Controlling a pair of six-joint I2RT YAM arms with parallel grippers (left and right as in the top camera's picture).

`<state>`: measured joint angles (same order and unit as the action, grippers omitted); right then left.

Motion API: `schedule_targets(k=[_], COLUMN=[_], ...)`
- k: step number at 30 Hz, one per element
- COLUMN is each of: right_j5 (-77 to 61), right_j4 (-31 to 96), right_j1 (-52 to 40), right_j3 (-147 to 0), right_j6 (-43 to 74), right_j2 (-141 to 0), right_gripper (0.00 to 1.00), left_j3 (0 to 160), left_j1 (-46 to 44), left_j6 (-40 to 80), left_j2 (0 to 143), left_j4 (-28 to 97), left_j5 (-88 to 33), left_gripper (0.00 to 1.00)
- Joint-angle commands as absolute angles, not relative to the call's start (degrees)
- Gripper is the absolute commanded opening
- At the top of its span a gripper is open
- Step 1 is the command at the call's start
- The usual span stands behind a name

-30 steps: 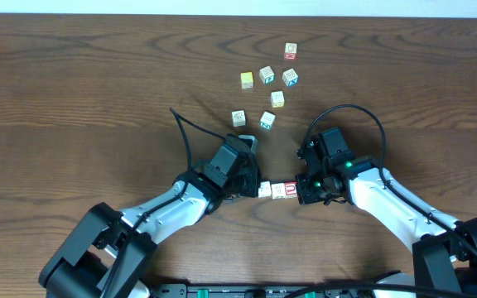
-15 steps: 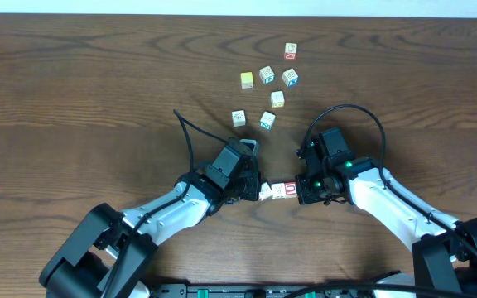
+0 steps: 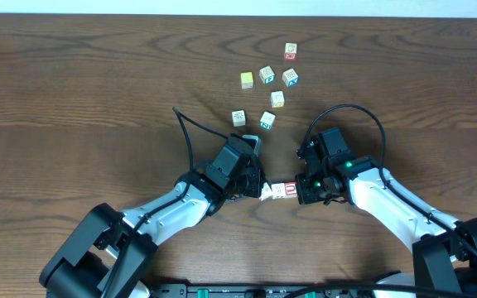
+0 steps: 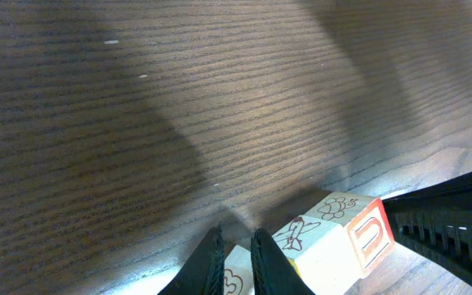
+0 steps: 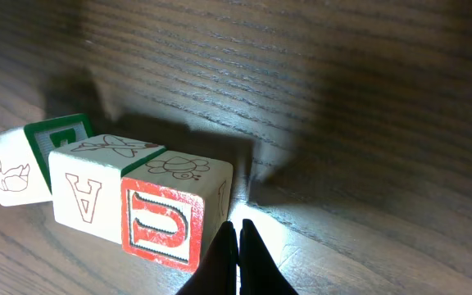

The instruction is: Lift 3 blocks

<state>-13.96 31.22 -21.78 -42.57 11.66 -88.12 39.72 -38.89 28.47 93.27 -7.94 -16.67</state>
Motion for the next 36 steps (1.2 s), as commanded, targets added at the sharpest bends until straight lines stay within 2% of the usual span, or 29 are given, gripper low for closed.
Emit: schedule_targets(k=[1,9,16,27,36], right_j5=[-14.44,-14.44,-14.44,-14.44,-14.44], right_j4=[31.05,31.03,31.05,31.0,31.03], right_j1=[-22.24,-22.24,-22.24,-22.24,-22.24], right_j3=[-42.3,-42.3,-42.3,-42.3,-42.3], right_j6=[11.05,11.05,11.05,11.03,11.03], right_j2=[-88.14,-88.14,-88.14,-88.14,-88.14], right_gripper=[0.01,0.01,0.01,0.01,0.01], left_j3=[39.75,39.75,39.75,39.75,39.75], left_j1=[-38.98,-38.98,-38.92,-38.98,-39.0], left_j6=[28.12,28.36,31.53,32.91,34.59], left_j2=[93.89,93.89,93.89,93.89,93.89], left_j4=[-7.86,-6.66,-0.12,0.36,-4.64], left_j5=[-17.58,-18.65,-10.2,-12.58,-16.53], left_gripper=[0.14,0.12,0.09,0.09,0.09])
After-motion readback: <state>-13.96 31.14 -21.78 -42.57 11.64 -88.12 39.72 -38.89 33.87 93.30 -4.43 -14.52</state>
